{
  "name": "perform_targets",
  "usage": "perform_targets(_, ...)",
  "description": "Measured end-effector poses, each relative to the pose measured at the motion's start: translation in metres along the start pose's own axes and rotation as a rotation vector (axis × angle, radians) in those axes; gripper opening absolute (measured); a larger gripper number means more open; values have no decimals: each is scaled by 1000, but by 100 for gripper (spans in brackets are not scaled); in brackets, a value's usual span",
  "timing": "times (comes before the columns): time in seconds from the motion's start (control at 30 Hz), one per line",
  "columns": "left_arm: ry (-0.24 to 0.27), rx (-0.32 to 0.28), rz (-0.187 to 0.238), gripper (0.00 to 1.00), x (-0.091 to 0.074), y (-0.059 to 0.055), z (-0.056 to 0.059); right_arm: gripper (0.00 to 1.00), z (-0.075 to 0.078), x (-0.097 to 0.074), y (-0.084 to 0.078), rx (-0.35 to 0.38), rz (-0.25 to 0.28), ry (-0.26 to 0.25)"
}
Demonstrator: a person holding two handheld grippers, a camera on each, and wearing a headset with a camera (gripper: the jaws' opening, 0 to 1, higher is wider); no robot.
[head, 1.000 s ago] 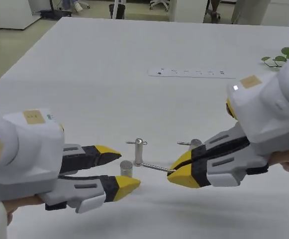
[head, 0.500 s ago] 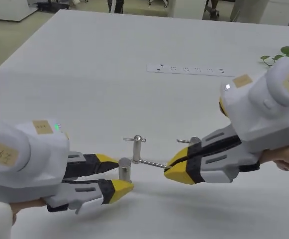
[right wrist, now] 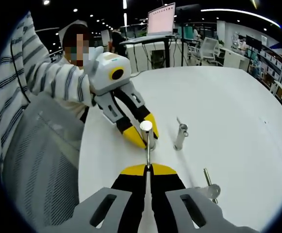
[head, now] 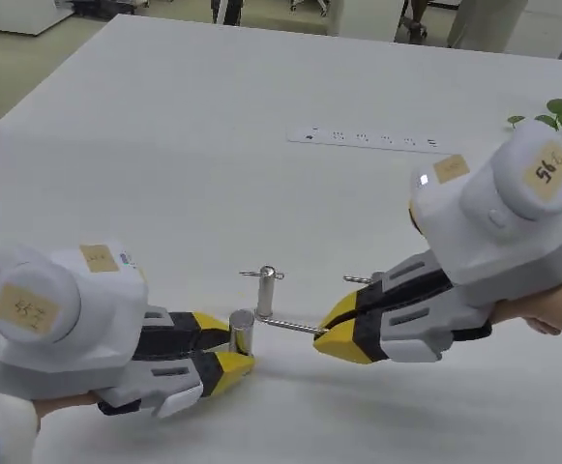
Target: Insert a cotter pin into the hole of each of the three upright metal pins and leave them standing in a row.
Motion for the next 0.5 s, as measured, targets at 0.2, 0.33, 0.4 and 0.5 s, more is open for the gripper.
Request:
perform_targets(0.2, -17, -14, -10, 12, 2, -2, 0, 4, 1, 2, 3, -16, -14, 0)
perform_targets(0.33, -13, -6, -4, 12, 3, -3, -1, 4, 2, 3, 3, -31, -28, 0)
perform_targets(0.4, -12, 0, -3, 12, 3, -3, -1, 4, 3, 3, 3, -38, -34, -4)
perform_targets(0.5, -7, 11, -5, 12, 4, -3, -2, 4, 4, 5, 5, -53, -42, -9)
Point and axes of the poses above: the centre of the closed fingertips' face, and the gripper's own axes: x roughly forward along the fingers, z roughly to its right, y roughly out of its top, the point moved 10 cm from there along -x, roughly backward along the fingers, and after that the axes turned 12 degrees about -z, right-handed, at the moved point
